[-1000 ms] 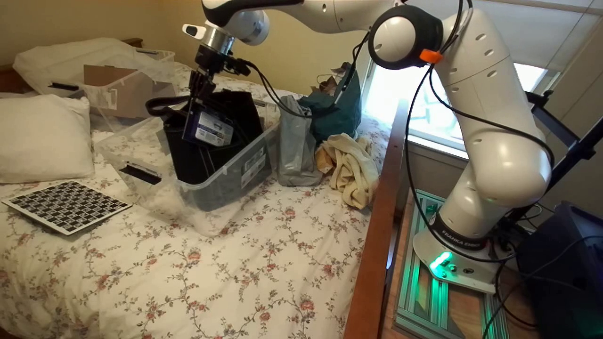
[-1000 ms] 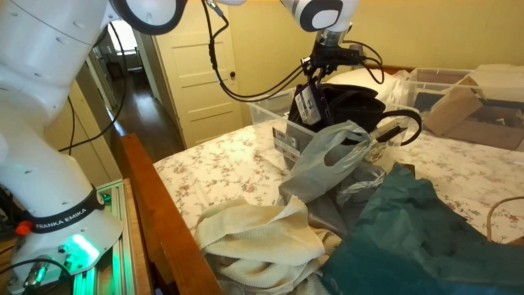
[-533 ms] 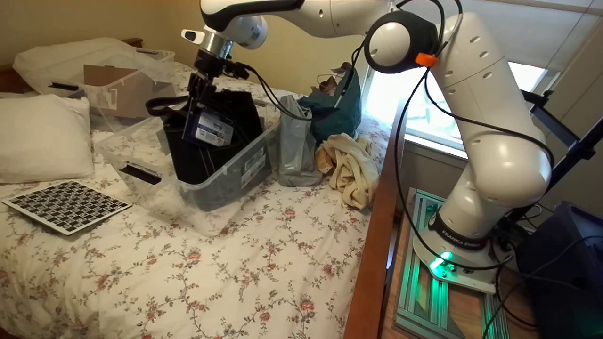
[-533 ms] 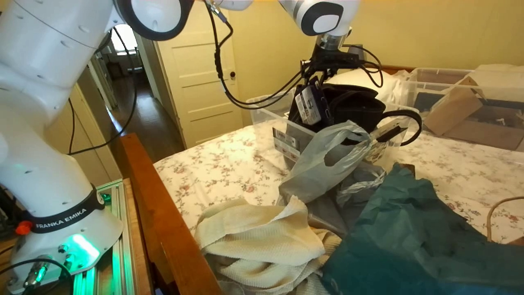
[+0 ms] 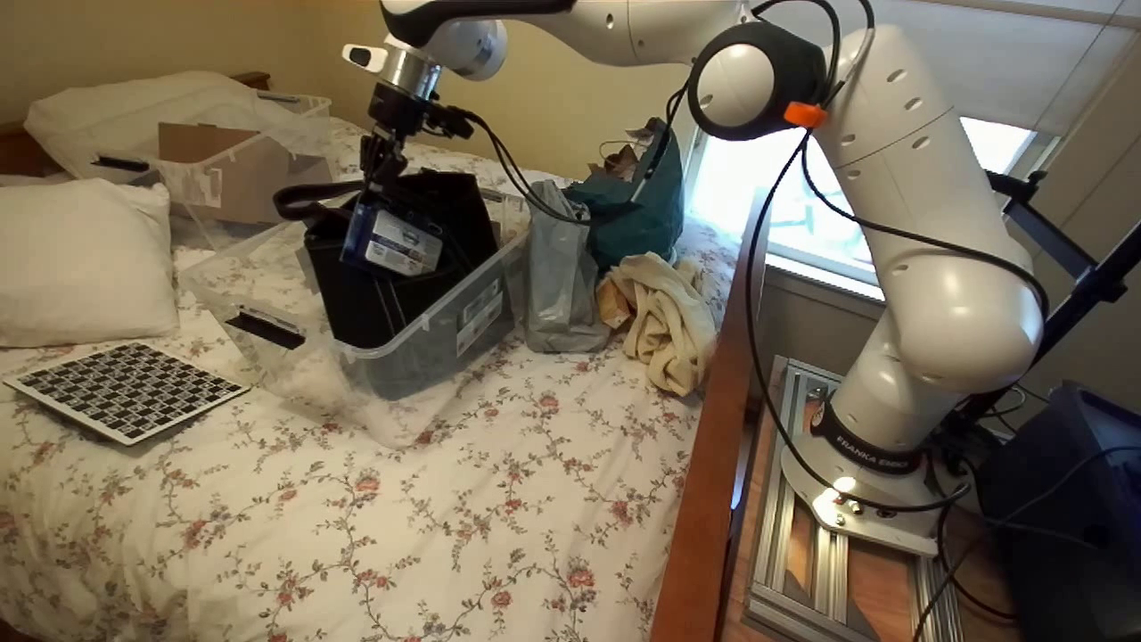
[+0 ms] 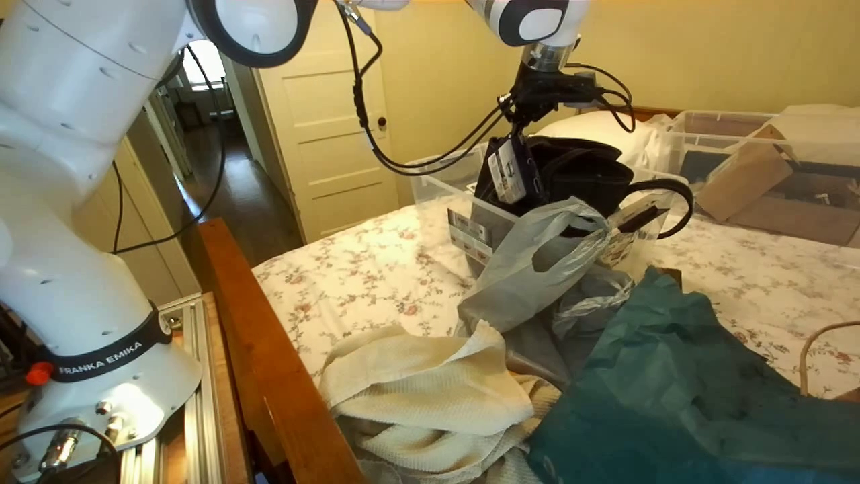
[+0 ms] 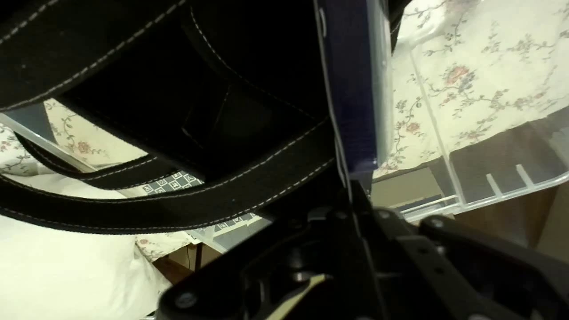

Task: Put the black object in the storage box

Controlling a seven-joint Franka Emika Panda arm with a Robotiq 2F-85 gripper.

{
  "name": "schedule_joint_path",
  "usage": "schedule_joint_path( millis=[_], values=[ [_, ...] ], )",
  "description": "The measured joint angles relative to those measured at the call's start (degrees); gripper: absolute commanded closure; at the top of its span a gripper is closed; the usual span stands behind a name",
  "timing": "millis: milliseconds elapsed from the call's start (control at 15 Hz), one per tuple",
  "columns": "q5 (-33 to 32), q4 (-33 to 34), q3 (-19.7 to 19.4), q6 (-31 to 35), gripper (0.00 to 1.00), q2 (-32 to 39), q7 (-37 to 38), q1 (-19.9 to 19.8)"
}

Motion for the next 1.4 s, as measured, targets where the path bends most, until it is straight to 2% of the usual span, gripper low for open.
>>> schedule_joint_path(
  millis=[400,733,1400],
  values=[
    [3.02,5.25,1.2,-7.87,1.0,2.0,3.84,-2.86],
    [7.82,8.8,3.09,-11.95,1.0,4.18,5.01,-5.12],
    [11.78,12.66,6.67,-13.12,1.0,8.06,4.68,-7.38]
  ],
)
